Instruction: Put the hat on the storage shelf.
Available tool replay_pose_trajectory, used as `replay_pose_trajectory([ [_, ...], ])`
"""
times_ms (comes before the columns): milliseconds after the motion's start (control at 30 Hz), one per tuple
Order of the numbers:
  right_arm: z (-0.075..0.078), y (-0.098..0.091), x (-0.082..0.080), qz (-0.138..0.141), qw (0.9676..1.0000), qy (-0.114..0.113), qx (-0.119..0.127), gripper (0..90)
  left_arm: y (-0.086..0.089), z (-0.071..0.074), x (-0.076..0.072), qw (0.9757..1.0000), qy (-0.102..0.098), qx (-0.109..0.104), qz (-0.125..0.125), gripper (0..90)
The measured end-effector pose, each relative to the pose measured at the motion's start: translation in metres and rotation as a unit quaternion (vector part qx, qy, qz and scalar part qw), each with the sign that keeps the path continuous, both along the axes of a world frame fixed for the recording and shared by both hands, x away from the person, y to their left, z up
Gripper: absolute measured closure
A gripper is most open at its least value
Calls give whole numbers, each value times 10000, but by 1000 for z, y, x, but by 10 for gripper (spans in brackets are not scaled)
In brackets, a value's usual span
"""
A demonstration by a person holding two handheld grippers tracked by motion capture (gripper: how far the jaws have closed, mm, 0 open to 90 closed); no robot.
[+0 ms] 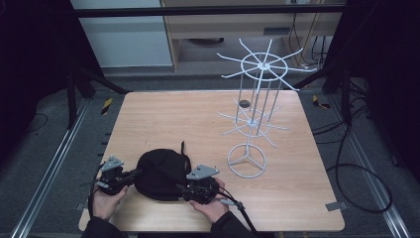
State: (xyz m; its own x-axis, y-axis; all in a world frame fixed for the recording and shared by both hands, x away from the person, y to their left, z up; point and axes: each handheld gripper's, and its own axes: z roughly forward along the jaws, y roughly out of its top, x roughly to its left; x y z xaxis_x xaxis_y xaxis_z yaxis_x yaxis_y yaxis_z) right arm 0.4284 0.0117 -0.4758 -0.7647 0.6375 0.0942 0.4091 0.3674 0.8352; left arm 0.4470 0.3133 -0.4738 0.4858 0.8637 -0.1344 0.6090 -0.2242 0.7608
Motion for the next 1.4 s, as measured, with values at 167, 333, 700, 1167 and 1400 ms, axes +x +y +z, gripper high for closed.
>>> replay_pose_trajectory([
  [167, -2, 0, 7, -98, 9999, 65, -45, 814, -1, 1, -15, 9999, 90, -52, -116, 872],
  [333, -2, -5, 19, -421, 9991, -80, 11, 831, -11, 4, -40, 9994, 94, -17, -340, 862],
  [700, 2, -15, 33, -696, 9974, -207, -27, 690, -20, 10, -57, 9983, -21, -85, -579, 722],
  [1167, 33, -111, 2, -945, 9943, -480, 141, 553, -31, 59, -34, 9931, -925, 106, -718, 450],
  [1400, 29, -166, -10, -1391, 9892, -448, 103, 467, -50, 64, -10, 9904, -805, 385, -1051, 393],
])
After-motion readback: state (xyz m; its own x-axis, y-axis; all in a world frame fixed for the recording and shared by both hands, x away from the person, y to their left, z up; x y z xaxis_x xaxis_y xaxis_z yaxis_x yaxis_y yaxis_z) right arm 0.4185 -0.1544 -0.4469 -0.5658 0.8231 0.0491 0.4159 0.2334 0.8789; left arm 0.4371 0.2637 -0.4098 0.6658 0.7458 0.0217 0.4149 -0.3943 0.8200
